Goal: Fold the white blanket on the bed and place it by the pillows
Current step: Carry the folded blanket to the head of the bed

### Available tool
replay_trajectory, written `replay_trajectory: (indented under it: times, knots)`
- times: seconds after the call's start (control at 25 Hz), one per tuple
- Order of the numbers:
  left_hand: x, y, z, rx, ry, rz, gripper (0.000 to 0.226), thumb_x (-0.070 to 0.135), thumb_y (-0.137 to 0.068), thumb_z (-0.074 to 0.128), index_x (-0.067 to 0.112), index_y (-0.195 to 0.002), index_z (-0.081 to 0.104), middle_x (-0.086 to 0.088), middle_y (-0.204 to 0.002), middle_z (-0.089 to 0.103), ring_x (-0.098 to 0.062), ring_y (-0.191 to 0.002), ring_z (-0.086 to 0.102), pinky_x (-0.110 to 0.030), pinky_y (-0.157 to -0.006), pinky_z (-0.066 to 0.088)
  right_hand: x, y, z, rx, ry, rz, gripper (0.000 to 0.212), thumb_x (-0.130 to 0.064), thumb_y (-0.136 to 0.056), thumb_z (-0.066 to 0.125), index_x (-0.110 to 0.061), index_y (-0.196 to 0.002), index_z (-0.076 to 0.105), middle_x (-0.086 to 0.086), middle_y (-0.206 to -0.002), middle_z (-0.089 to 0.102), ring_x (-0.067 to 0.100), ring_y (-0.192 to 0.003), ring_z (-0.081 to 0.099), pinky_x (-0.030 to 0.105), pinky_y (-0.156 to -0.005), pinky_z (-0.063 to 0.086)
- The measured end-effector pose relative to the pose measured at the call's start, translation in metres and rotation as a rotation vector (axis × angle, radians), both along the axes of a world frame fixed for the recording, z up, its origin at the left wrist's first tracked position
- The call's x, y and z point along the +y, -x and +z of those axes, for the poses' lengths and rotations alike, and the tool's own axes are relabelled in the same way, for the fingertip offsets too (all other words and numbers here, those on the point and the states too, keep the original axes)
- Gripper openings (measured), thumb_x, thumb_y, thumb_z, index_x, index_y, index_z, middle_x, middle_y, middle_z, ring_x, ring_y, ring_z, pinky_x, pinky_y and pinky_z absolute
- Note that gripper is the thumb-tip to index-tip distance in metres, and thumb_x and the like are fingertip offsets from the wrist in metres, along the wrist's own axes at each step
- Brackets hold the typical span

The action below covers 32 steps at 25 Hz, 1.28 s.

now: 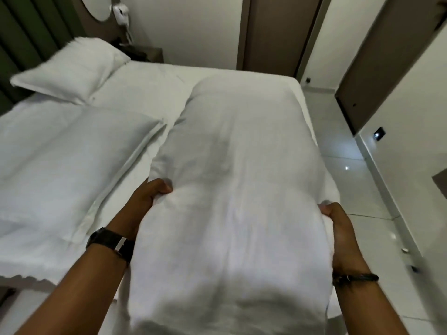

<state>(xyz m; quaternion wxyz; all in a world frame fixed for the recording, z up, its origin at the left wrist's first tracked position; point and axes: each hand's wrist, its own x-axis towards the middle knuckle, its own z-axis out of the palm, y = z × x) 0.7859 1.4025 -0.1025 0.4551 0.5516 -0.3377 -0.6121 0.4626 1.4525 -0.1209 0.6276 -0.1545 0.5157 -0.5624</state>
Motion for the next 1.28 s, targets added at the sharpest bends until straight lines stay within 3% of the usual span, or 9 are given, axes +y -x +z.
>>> replay_trajectory:
  times: [0.16, 0.36, 0.6, 0.76, 0.84, 0.96, 1.12, 1.2, 1.28]
  knots:
    - [0.043, -0.038, 0.034, 0.101, 0.028, 0.009, 0.029, -0.005, -0.090, 0.035, 0.006, -0.068, 0.050, -0.008, -0.055, 0.053, -0.013, -0.046, 0.055, -0.011, -0.042, 0.042, 0.059, -0.037, 0.049, 0.046, 0.077, -0.045, 0.029, -0.019, -0.085, 0.049, -0.021, -0.056, 0.047, -0.003, -0.061, 0.053, 0.015, -0.055, 0.055, 0.028, -0.060, 0.044]
    - [0.071, -0.112, 0.042, 0.063, 0.089, -0.006, 0.066, -0.008, -0.092, 0.037, 0.014, -0.037, 0.064, 0.004, -0.043, 0.059, -0.003, -0.040, 0.057, -0.015, -0.050, 0.048, 0.102, -0.114, 0.074, 0.140, 0.092, -0.040, 0.018, -0.028, -0.080, 0.051, -0.018, -0.066, 0.056, 0.002, -0.062, 0.059, 0.022, -0.059, 0.057, 0.029, -0.060, 0.045]
    - [0.084, -0.270, 0.061, 0.160, 0.078, 0.039, 0.027, -0.005, -0.091, 0.039, 0.007, -0.072, 0.054, -0.001, -0.048, 0.061, -0.016, -0.058, 0.062, -0.027, -0.068, 0.046, 0.123, -0.279, 0.078, 0.197, 0.126, -0.130, 0.014, -0.023, -0.083, 0.049, -0.011, -0.084, 0.057, 0.013, -0.085, 0.053, 0.027, -0.082, 0.050, 0.036, -0.071, 0.041]
    - [0.073, -0.366, 0.063, 0.111, 0.072, 0.093, 0.034, -0.007, -0.089, 0.042, 0.005, -0.061, 0.057, -0.003, -0.044, 0.059, -0.006, -0.037, 0.057, -0.011, -0.043, 0.047, 0.118, -0.382, 0.085, 0.225, 0.121, -0.131, 0.018, -0.018, -0.086, 0.046, -0.007, -0.084, 0.061, 0.013, -0.076, 0.061, 0.024, -0.074, 0.058, 0.035, -0.068, 0.044]
    - [0.061, -0.401, 0.065, 0.102, 0.049, 0.099, 0.019, -0.004, -0.070, 0.061, 0.004, -0.053, 0.059, -0.008, -0.047, 0.059, -0.005, -0.035, 0.056, -0.010, -0.039, 0.044, 0.105, -0.420, 0.086, 0.186, 0.078, -0.147, 0.023, -0.018, -0.085, 0.048, -0.009, -0.076, 0.067, 0.009, -0.063, 0.066, 0.021, -0.059, 0.064, 0.034, -0.065, 0.046]
    - [0.033, -0.463, 0.041, 0.109, -0.007, 0.120, 0.013, 0.002, -0.046, 0.059, 0.012, -0.040, 0.065, -0.002, -0.044, 0.061, -0.006, -0.040, 0.059, -0.011, -0.041, 0.044, 0.067, -0.481, 0.077, 0.126, 0.019, -0.123, 0.043, -0.016, -0.088, 0.045, -0.014, -0.057, 0.075, 0.001, -0.052, 0.069, 0.012, -0.045, 0.065, 0.023, -0.051, 0.052]
    - [-0.020, -0.549, 0.009, 0.115, -0.083, 0.204, 0.018, 0.001, -0.059, 0.058, 0.013, -0.051, 0.068, 0.000, -0.049, 0.065, -0.009, -0.045, 0.064, -0.014, -0.044, 0.048, -0.024, -0.560, 0.048, 0.130, 0.022, -0.037, 0.049, -0.006, -0.078, 0.046, -0.021, -0.037, 0.068, -0.008, -0.043, 0.065, 0.002, -0.034, 0.058, 0.013, -0.038, 0.045]
    - [-0.045, -0.595, 0.010, 0.094, -0.099, 0.272, 0.012, -0.001, -0.058, 0.056, 0.008, -0.061, 0.062, 0.000, -0.046, 0.064, -0.008, -0.041, 0.062, -0.014, -0.041, 0.046, -0.068, -0.602, 0.040, 0.109, 0.028, 0.032, 0.034, -0.021, -0.074, 0.062, -0.023, -0.040, 0.070, -0.009, -0.056, 0.070, 0.002, -0.040, 0.062, 0.016, -0.048, 0.051]
    - [-0.066, -0.643, 0.016, 0.041, -0.091, 0.330, 0.017, 0.004, -0.053, 0.052, 0.006, -0.068, 0.059, 0.001, -0.045, 0.063, -0.007, -0.040, 0.061, -0.012, -0.040, 0.044, -0.102, -0.643, 0.034, 0.105, 0.059, 0.082, 0.031, -0.023, -0.076, 0.064, -0.018, -0.047, 0.071, -0.006, -0.050, 0.067, 0.004, -0.041, 0.062, 0.014, -0.041, 0.048]
